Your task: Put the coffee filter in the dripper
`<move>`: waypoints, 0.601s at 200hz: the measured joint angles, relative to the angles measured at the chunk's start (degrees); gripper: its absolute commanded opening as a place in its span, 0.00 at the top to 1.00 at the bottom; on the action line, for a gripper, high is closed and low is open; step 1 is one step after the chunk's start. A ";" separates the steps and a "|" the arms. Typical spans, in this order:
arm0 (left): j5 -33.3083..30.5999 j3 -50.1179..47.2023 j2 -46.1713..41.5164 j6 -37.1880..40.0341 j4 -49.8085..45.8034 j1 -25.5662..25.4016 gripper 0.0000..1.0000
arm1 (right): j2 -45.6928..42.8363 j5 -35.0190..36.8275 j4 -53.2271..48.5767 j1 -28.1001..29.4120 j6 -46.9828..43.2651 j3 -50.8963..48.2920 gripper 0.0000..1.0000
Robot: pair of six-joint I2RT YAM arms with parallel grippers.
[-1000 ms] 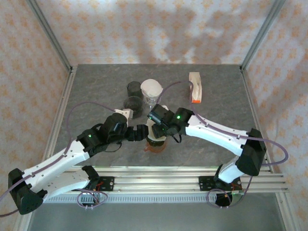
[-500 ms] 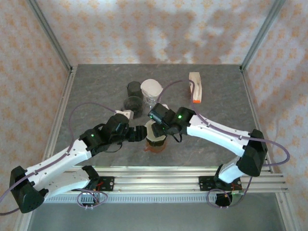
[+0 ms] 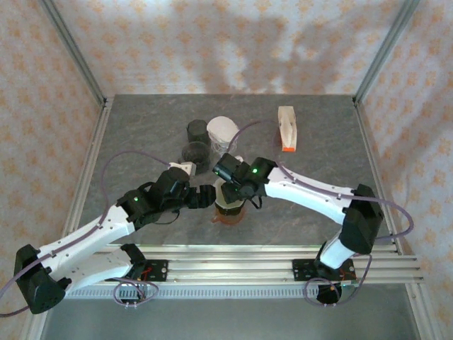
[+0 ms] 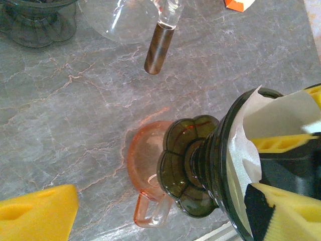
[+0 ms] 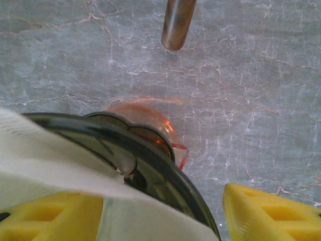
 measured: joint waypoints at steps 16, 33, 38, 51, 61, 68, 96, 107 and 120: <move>-0.63 -0.35 -0.22 -0.28 -0.02 0.39 0.10 | 1.01 0.00 -0.02 -0.02 0.00 0.00 0.36; -0.94 -1.05 -1.38 -0.63 -0.02 1.36 0.08 | 1.18 0.00 0.00 -0.02 0.00 0.00 0.36; -0.96 -1.22 -1.95 -0.79 -0.09 1.62 0.08 | 1.20 0.00 0.00 -0.02 0.02 0.00 0.36; -0.96 -1.55 -3.52 -1.18 -0.04 2.25 0.06 | 1.25 0.00 0.00 -0.02 0.02 0.00 0.36; -0.92 -1.64 -4.59 -1.31 0.07 2.49 0.04 | 1.33 0.00 0.00 -0.02 0.02 0.00 0.36; -0.85 -1.75 -5.20 -1.38 0.22 2.51 0.03 | 1.44 0.00 0.00 -0.02 0.02 0.00 0.37; 0.48 -2.78 -6.32 -1.44 2.29 2.51 0.00 | 2.05 0.02 0.00 -0.02 0.02 0.00 0.37; 1.46 -3.32 -6.14 -1.62 3.37 2.51 0.01 | 2.23 0.02 0.00 -0.02 0.02 0.00 0.37; 2.73 -3.61 -5.22 -1.70 4.37 2.51 0.01 | 2.38 0.04 0.00 -0.02 0.02 0.00 0.37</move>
